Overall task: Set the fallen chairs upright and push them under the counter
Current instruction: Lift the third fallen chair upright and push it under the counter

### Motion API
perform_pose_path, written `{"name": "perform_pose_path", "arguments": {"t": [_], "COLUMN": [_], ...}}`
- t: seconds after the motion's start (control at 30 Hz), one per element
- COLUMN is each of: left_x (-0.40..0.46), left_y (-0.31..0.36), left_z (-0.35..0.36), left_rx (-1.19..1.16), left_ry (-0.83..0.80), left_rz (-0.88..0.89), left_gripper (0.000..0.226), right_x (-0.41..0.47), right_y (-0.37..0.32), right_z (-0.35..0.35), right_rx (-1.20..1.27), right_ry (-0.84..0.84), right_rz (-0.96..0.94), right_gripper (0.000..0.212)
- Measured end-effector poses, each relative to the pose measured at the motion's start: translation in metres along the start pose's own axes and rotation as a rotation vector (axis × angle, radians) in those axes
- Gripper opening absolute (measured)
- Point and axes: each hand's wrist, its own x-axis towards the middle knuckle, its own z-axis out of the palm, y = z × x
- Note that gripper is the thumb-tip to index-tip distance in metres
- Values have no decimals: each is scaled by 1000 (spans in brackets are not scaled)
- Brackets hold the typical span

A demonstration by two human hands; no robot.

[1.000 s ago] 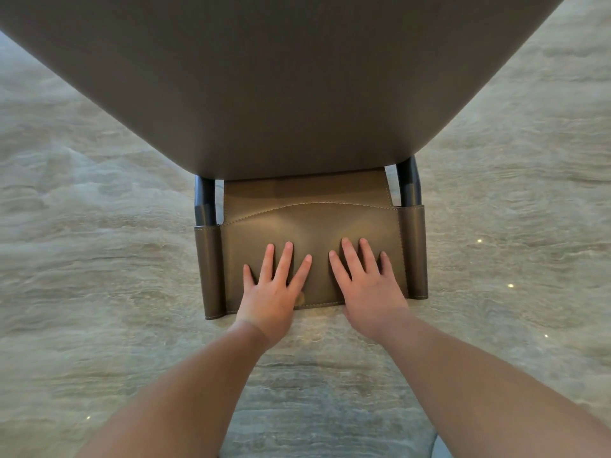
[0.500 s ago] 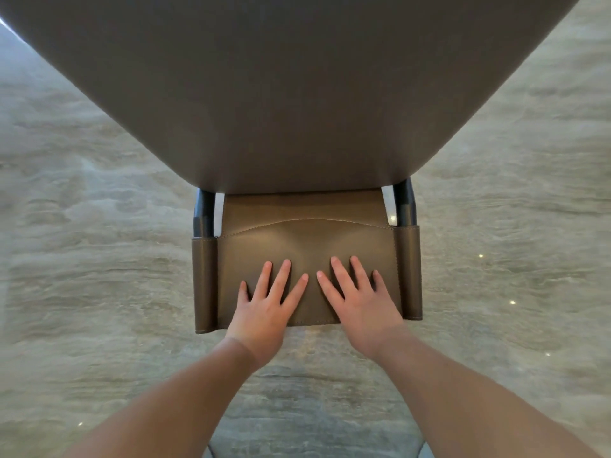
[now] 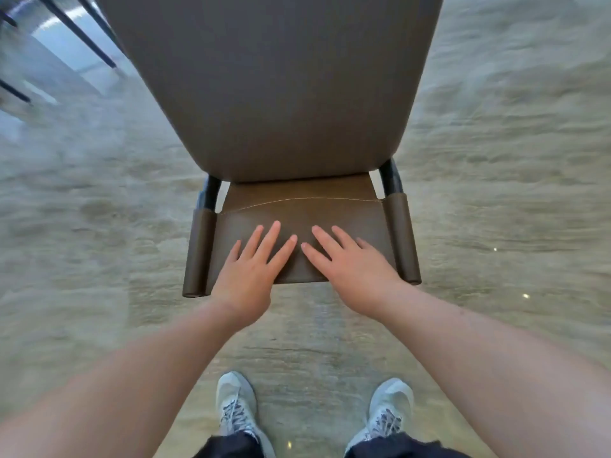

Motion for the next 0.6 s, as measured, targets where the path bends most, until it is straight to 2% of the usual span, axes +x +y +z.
{"name": "perform_pose_path", "arguments": {"t": [0.07, 0.2, 0.4, 0.6], "left_x": [0, 13, 32, 54], "left_y": [-1, -5, -38, -98], "left_z": [-49, -129, -222, -301], "left_rx": [-6, -81, -4, 171], "left_ry": [32, 210, 530, 565], "left_rz": [-22, -46, 128, 267], "left_gripper": [105, 101, 103, 106], "right_x": [-6, -9, 0, 23], "right_y": [8, 32, 57, 76], "right_z": [-51, -136, -235, -327], "right_rx": [-6, -92, -214, -347], "right_ry": [33, 91, 170, 302], "right_rz": [-19, -16, -27, 23], "right_gripper": [85, 77, 72, 64]}}
